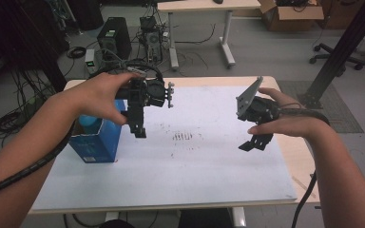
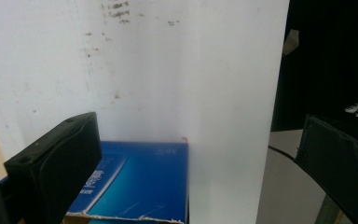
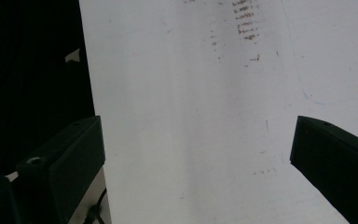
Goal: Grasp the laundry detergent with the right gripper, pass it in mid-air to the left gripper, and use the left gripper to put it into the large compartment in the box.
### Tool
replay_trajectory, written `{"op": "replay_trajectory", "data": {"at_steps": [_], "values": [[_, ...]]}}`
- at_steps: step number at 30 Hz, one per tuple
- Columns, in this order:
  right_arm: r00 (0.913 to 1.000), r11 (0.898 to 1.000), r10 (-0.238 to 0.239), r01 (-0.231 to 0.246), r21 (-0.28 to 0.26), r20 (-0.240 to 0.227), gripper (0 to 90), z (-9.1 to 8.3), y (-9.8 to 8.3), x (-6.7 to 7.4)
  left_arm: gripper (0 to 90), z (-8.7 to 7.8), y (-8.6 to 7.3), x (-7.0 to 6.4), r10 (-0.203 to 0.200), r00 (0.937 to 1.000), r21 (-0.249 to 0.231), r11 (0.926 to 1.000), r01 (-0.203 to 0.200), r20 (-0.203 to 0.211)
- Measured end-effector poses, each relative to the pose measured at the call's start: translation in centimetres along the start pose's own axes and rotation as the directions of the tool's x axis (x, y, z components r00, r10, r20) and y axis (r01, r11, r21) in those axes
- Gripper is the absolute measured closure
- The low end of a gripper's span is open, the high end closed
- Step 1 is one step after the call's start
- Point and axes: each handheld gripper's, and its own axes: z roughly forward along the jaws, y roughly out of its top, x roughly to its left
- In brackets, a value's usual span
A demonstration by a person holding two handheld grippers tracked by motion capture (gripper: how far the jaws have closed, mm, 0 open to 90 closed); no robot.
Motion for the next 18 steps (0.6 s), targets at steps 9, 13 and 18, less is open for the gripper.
{"op": "replay_trajectory", "data": {"at_steps": [9,13,18], "values": [[0.9996,0.999,0.026,-0.026,0.028,-0.01,3.2,0.26,-0.12,-0.25,0.2,-0.22,0.0,0.13,0.01,0.9999,-0.041,0.9991,-0.009,0.004],[0.9994,0.999,0.034,-0.033,0.031,-0.01,3.2,0.3,-0.01,-0.13,0.2,-0.48,0.04,-0.03,0.014,0.9999,-0.043,0.999,-0.014,0.003],[0.9992,0.999,0.035,-0.034,0.04,-0.018,3.2,0.28,0.15,-0.23,0.2,-0.28,0.0,0.07,0.014,0.9999,-0.045,0.9989,-0.014,0.004]]}}
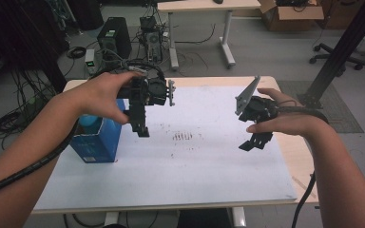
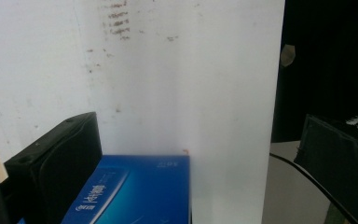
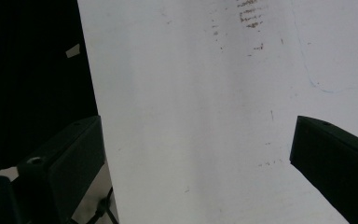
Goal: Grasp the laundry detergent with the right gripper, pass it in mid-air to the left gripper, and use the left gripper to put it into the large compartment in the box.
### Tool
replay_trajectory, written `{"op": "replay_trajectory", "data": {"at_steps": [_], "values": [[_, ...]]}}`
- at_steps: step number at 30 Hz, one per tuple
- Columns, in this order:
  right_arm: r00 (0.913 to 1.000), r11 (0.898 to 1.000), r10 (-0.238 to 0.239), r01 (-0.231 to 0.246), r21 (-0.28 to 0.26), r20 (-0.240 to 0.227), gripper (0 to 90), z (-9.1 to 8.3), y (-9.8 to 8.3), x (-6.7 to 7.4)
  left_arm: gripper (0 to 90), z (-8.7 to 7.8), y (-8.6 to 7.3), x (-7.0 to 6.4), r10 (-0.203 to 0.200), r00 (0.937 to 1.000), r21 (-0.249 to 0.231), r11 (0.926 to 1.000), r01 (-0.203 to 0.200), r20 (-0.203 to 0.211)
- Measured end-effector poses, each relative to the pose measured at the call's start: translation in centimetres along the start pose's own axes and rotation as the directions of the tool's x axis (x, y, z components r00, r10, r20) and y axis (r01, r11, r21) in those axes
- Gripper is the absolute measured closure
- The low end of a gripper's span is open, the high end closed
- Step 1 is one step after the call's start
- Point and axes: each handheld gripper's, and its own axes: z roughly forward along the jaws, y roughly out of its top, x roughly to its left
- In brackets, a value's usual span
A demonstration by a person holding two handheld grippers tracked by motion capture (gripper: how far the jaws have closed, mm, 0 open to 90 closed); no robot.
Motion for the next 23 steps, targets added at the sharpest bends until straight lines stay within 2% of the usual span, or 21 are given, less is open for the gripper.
{"op": "replay_trajectory", "data": {"at_steps": [9,17,23], "values": [[1.0,1.0,-0.006,0.006,0.014,0.002,3.3,-0.14,0.24,-0.2,0.2,0.54,0.33,0.14,-0.003,0.9999,-0.003,1.0,0.003,0.01],[1.0,1.0,-0.003,0.003,0.012,0.005,3.3,-0.19,-0.08,-0.27,0.2,0.21,0.59,0.21,-0.007,1.0,-0.009,0.9999,0.007,0.005],[0.9998,1.0,0.002,-0.002,-0.011,0.019,3.2,-0.34,-0.27,0.19,0.2,-0.24,0.48,-0.41,-0.018,0.9998,-0.031,0.9993,0.018,-0.003]]}}
